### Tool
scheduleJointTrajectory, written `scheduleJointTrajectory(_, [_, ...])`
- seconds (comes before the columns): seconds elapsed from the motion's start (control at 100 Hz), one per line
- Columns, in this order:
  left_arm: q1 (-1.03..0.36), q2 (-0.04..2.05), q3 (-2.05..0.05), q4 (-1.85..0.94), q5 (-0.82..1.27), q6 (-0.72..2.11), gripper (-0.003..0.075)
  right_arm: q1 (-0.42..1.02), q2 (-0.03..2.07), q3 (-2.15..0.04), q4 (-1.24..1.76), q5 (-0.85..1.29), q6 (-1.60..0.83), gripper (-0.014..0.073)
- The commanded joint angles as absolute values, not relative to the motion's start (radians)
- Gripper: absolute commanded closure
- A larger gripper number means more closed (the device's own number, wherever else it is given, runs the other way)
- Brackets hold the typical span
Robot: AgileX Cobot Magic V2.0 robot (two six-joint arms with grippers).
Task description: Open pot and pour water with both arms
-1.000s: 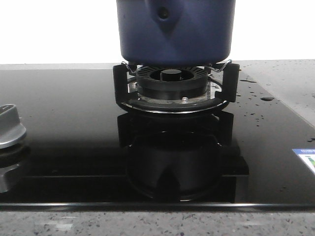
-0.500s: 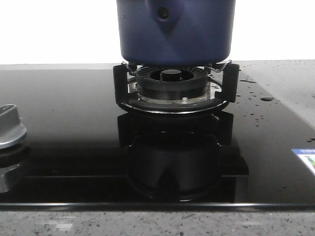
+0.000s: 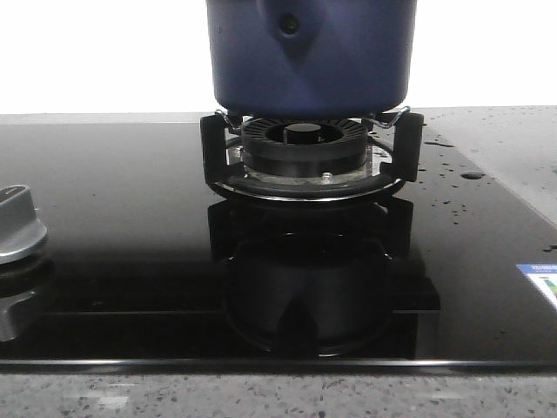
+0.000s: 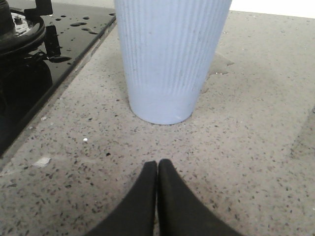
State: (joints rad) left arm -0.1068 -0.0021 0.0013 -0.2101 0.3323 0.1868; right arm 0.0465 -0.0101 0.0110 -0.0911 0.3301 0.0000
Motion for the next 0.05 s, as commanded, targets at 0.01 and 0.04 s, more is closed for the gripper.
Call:
scheduleJointTrajectory(0.01, [-0.105,-0.034,0.047,-0.224,0.290,0.177,0.0740,0.039,-0.029,0.039,-0.094,0.319,-0.006,0.0659])
scheduleJointTrajectory(0.04, [-0.105,-0.034,0.047,-0.224,0.290,0.177,0.0741,0.039,-0.029,0.039,-0.094,0.319,-0.006,0.0659])
